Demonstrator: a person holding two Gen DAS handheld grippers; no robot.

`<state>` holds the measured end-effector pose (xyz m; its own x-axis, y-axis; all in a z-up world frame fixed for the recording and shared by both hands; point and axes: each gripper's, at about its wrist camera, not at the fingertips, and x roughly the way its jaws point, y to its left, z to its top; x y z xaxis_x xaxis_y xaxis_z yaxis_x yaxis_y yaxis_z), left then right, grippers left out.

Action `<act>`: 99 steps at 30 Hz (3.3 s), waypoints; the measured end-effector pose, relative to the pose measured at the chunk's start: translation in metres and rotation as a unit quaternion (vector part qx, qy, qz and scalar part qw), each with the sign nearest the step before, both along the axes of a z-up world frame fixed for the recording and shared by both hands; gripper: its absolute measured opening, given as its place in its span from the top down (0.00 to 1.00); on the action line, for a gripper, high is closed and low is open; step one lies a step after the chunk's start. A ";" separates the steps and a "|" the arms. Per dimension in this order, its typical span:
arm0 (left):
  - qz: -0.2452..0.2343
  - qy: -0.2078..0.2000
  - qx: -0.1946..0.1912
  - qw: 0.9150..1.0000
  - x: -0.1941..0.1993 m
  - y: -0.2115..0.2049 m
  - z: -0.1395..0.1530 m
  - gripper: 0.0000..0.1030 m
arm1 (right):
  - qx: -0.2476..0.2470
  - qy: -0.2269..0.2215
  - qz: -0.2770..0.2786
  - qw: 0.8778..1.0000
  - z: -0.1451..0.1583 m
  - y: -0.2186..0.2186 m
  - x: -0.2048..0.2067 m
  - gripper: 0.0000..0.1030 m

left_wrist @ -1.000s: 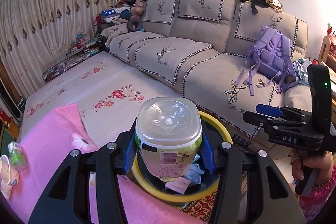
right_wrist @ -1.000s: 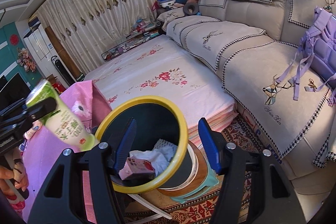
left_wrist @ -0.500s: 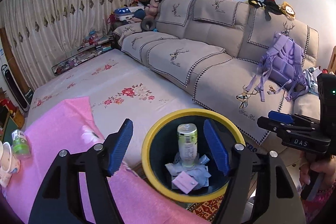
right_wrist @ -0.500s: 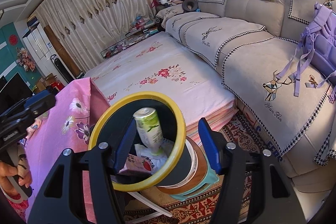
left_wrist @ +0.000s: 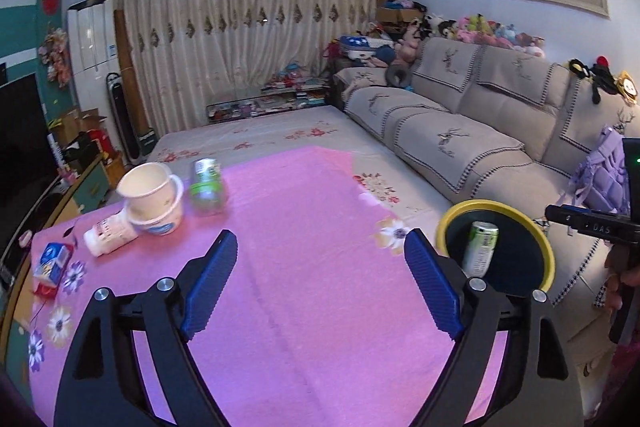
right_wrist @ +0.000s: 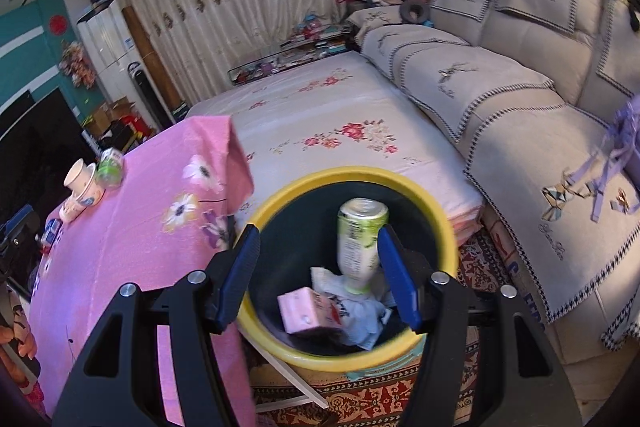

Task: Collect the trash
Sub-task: 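Move the right gripper to the green-lidded clear jar and grasp it, then lift the green-lidded jar with the right gripper over the bin and release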

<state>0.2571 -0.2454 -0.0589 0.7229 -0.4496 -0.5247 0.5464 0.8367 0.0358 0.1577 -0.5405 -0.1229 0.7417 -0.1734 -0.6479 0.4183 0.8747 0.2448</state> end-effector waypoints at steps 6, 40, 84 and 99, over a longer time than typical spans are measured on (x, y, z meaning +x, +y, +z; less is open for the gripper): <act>0.081 0.014 -0.002 0.997 0.033 0.094 -0.027 0.18 | -0.020 0.014 0.057 0.998 0.014 0.048 0.053 0.43; 0.141 0.038 -0.063 0.987 0.059 0.177 -0.067 0.13 | -0.018 0.114 0.152 0.982 0.016 0.259 0.409 0.43; 0.123 0.004 -0.021 0.992 0.048 0.156 -0.065 0.13 | 0.053 0.038 0.065 0.996 0.024 0.108 0.177 0.54; 0.112 -0.007 -0.001 0.994 0.044 0.147 -0.066 0.13 | 0.081 0.083 -0.082 0.990 -0.070 -0.004 0.077 0.52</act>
<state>0.3014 -0.0989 -0.1247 0.8118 -0.2784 -0.5133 0.3468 0.9371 0.0404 0.2348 -0.5440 -0.1928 0.5935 -0.1672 -0.7872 0.5977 0.7466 0.2920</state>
